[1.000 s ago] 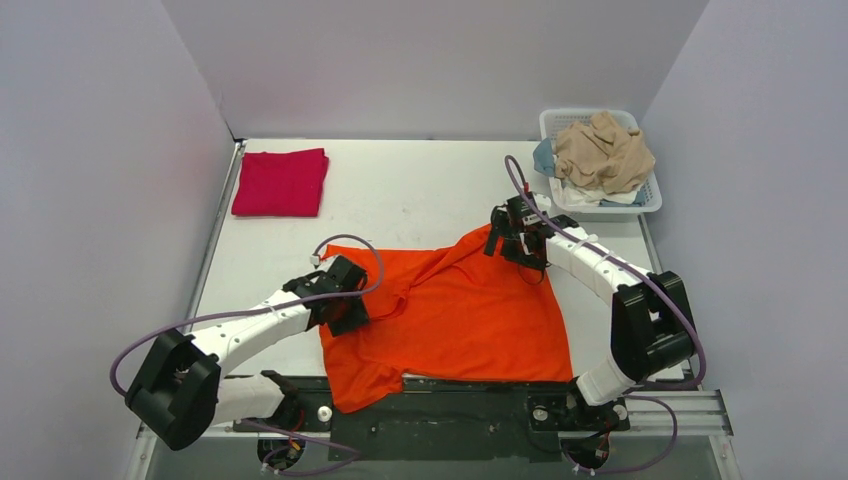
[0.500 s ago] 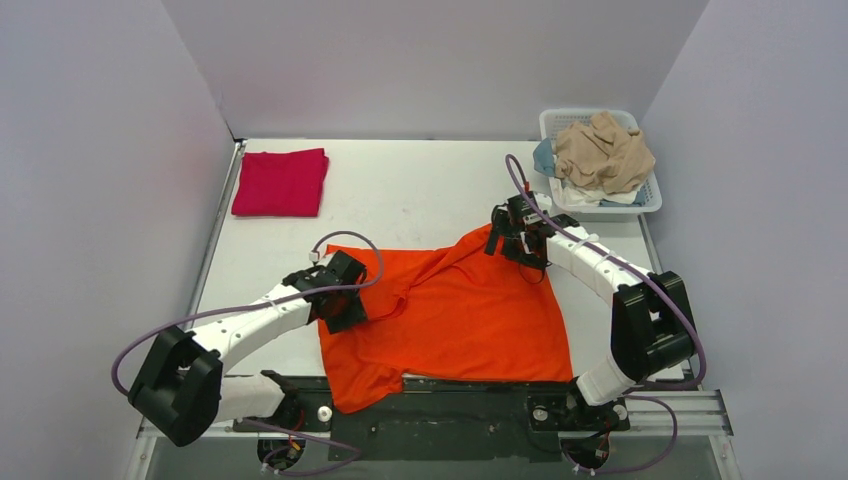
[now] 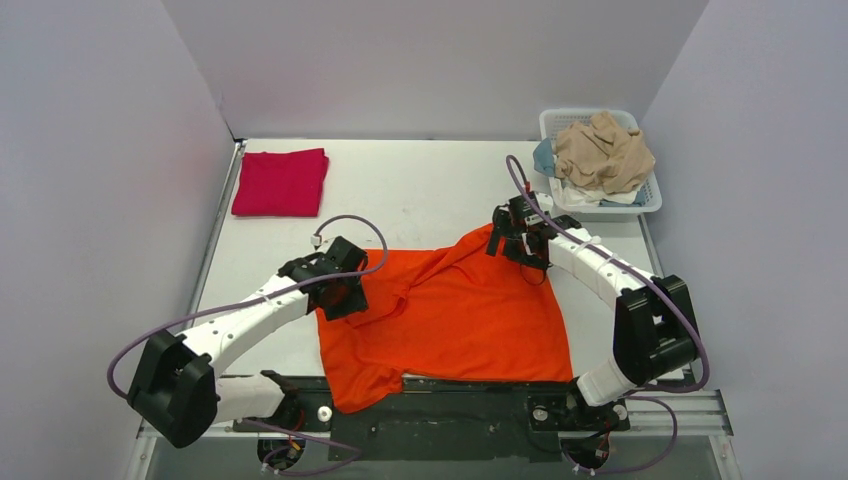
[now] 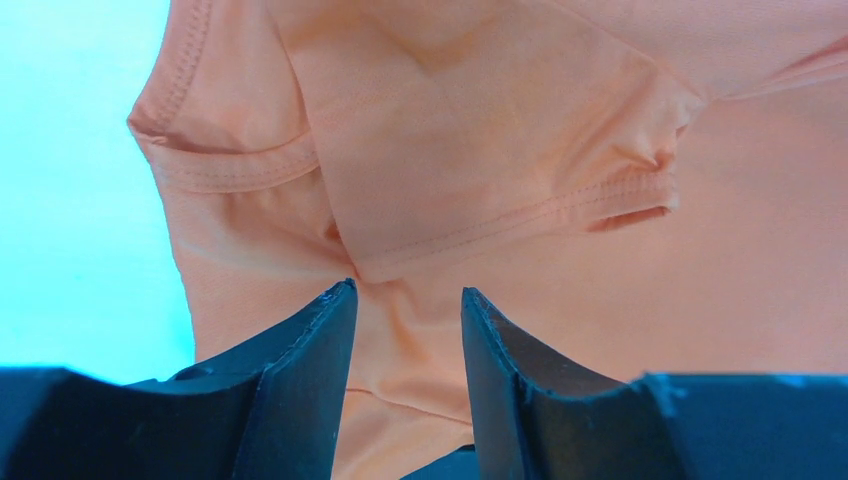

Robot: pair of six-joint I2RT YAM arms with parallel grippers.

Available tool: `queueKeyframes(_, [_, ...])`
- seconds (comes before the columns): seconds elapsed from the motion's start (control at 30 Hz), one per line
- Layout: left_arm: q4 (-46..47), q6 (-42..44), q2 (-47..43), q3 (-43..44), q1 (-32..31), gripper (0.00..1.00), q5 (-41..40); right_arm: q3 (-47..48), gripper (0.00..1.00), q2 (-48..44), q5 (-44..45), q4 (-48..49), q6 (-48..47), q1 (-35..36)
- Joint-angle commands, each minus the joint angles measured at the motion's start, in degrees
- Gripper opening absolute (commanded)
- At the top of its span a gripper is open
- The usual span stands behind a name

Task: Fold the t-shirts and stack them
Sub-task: Flatten out the tshirt

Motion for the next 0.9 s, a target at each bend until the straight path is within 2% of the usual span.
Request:
queueKeyframes(0.0, [-5.44,2.91,-3.25,3.27,0.37,0.53,-2.86,-0.7,0.83,-2.92,1.98,-2.2,-0.67,-0.31])
queueKeyframes(0.37, [6.44,2.63,6.26,-0.34,1.41,0.53,2.54,-1.05,0.83,-2.72,1.96,-2.19,-0.69,-0.38])
queueKeyframes(0.87, [4.93,2.48,7.27,-3.15,1.46,0.53,0.96,-1.45,0.83,-2.98,1.98,-2.37,-0.69,-0.69])
